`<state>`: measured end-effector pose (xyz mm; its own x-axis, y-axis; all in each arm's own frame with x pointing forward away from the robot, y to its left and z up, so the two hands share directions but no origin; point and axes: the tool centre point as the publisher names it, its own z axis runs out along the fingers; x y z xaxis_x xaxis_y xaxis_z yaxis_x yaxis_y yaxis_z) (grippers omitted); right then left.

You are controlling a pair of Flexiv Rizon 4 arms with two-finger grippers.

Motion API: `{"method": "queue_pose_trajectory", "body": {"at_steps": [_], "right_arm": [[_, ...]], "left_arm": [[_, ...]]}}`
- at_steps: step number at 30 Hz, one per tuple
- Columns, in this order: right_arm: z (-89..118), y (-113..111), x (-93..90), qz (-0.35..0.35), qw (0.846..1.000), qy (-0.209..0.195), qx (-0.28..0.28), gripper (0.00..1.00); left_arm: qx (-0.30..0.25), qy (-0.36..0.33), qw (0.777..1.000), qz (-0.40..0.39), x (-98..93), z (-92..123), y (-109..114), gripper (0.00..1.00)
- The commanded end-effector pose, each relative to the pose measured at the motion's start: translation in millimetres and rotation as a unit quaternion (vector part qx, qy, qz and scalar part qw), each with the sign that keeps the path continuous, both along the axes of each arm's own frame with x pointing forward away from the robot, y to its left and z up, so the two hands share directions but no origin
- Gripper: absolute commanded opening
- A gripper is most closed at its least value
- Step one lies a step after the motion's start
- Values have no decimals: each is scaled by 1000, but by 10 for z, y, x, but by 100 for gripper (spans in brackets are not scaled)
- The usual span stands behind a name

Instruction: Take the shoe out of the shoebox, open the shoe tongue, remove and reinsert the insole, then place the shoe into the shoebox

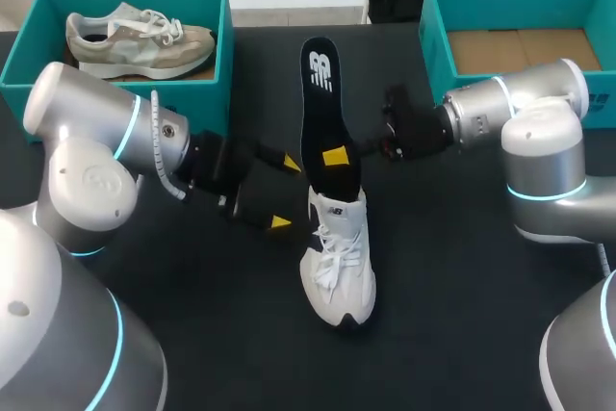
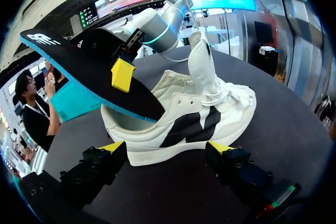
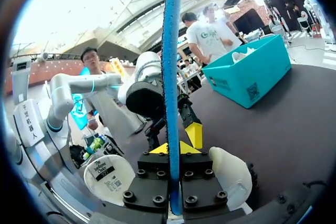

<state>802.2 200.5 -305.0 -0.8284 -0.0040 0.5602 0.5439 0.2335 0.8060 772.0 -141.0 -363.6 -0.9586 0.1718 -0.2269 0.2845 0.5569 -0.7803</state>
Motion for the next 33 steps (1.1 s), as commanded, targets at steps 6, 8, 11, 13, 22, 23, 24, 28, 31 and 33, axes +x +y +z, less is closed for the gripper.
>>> {"method": "queue_pose_trajectory", "body": {"at_steps": [6,8,11,13,22,23,24,28,31,33], "right_arm": [[-68,50,49,-2,1000,30,3,0],[-118,43,28,-4,999,40,4,0],[-211,23,-27,-7,998,55,-2,0],[-263,26,-74,-12,998,61,-3,0],[-405,54,-296,-12,998,57,-18,0],[-409,56,-317,-13,998,57,-16,0],[-414,58,-337,-15,998,58,-16,0],[-433,56,-388,-20,998,61,-16,0],[-446,60,-406,-21,998,63,-16,0],[-448,54,-413,-26,998,62,-16,0]], "left_arm": [[1,0,1000,0,18,-6,3,100],[1,1,1000,0,14,-9,10,100],[1,2,1000,0,11,-13,13,100],[1,2,1000,0,9,-14,14,100],[-4,2,1000,0,7,2,-1,100],[-4,3,1000,0,7,3,-2,100],[-4,4,1000,0,7,5,-4,100],[-3,5,1000,0,4,16,-17,100],[-4,8,1000,1,3,18,-20,100],[-4,8,1000,1,3,18,-20,100]]}}
